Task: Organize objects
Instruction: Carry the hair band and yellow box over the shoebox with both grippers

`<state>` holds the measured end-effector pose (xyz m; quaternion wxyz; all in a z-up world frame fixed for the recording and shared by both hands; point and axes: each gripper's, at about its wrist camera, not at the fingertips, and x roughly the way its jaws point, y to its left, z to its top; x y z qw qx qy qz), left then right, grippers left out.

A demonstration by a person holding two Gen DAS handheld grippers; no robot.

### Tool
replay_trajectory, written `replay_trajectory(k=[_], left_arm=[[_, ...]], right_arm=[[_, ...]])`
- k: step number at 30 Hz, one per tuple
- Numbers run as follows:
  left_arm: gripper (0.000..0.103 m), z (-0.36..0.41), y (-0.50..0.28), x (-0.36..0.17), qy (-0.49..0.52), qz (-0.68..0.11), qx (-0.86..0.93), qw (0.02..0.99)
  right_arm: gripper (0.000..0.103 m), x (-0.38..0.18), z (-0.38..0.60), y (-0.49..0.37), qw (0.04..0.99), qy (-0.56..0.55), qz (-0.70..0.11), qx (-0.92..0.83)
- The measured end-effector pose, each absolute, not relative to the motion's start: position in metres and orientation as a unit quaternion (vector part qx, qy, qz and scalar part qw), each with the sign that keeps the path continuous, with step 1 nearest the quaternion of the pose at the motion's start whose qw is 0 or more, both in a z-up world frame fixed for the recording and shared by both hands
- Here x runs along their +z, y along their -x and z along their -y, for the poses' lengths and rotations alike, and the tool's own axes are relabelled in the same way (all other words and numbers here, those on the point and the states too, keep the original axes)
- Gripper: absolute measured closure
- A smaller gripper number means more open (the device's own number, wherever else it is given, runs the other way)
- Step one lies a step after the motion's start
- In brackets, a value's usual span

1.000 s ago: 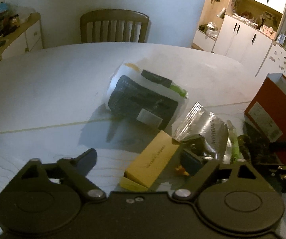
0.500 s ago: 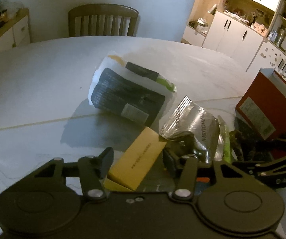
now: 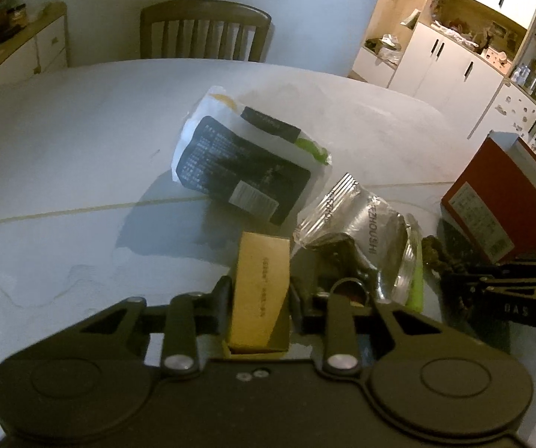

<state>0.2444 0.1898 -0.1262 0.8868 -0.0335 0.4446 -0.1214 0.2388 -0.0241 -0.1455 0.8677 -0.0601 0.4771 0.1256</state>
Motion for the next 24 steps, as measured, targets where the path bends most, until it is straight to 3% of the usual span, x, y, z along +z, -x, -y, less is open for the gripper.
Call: replay_trajectory(k=[4,24], left_arm=[[0.074,-0.19,-0.238,-0.123,0.041,-0.451,-0.117,0.884],[0.075,-0.162,-0.187,-0.072,0.073,-0.441,-0.129,0.885]], right_arm=[[0.093,-0.143,0.029,-0.235,0.868,0.045,-0.477,0.13],[0.094,-0.07,0.06,-0.175,0.888,-0.021,-0.423,0.179]])
